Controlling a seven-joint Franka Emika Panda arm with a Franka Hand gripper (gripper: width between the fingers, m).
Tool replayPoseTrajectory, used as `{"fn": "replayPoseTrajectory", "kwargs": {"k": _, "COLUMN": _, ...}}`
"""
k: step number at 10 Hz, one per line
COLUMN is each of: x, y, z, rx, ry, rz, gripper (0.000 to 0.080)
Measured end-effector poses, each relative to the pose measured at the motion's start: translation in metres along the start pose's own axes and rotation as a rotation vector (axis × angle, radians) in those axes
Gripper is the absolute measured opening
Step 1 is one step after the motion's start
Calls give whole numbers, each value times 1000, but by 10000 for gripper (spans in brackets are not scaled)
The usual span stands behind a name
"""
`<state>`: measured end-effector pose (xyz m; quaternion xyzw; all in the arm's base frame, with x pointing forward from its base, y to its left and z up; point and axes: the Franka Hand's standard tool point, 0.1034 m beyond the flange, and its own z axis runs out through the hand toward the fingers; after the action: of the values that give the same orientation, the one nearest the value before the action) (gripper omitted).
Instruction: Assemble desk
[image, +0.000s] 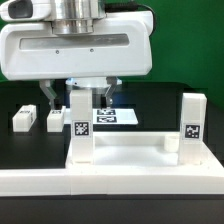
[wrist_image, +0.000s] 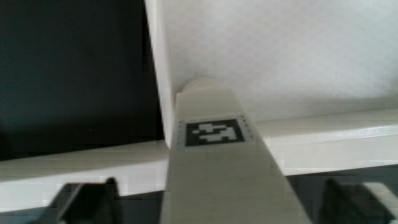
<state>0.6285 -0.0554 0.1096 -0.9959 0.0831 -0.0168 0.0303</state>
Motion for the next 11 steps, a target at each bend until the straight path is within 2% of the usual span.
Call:
{"fn": "replayPoseTrajectory", "kwargs": {"k": 1, "x": 0, "y": 0, "z": 0, "rx": 0, "ry": 0, "rz": 4, "gripper": 456}}
{"fn": "replayPoseTrajectory", "kwargs": {"k": 2, "x": 0, "y": 0, "z": 0, "rx": 0, "ry": 0, "rz": 43, "gripper": 282}}
{"fn": "replayPoseTrajectory", "kwargs": {"k": 5, "x": 0, "y": 0, "z": 0, "rx": 1, "ry": 4, "rz": 263, "gripper": 287}}
{"fn": "replayPoseTrajectory", "kwargs": {"k": 7, "x": 0, "y": 0, "z": 1, "rx": 6, "ry": 24, "rz": 531, "gripper": 287}}
{"fn": "replayPoseTrajectory", "kwargs": {"k": 9, "x": 2, "y": 0, "z": 0, "rx": 30, "ry": 11, "rz": 834, "gripper": 287}}
{"fn": "replayPoseTrajectory", "kwargs": {"k": 11, "x": 2, "y": 1, "z": -1, "rx": 70, "ry": -6, "rz": 1135, "gripper": 287}}
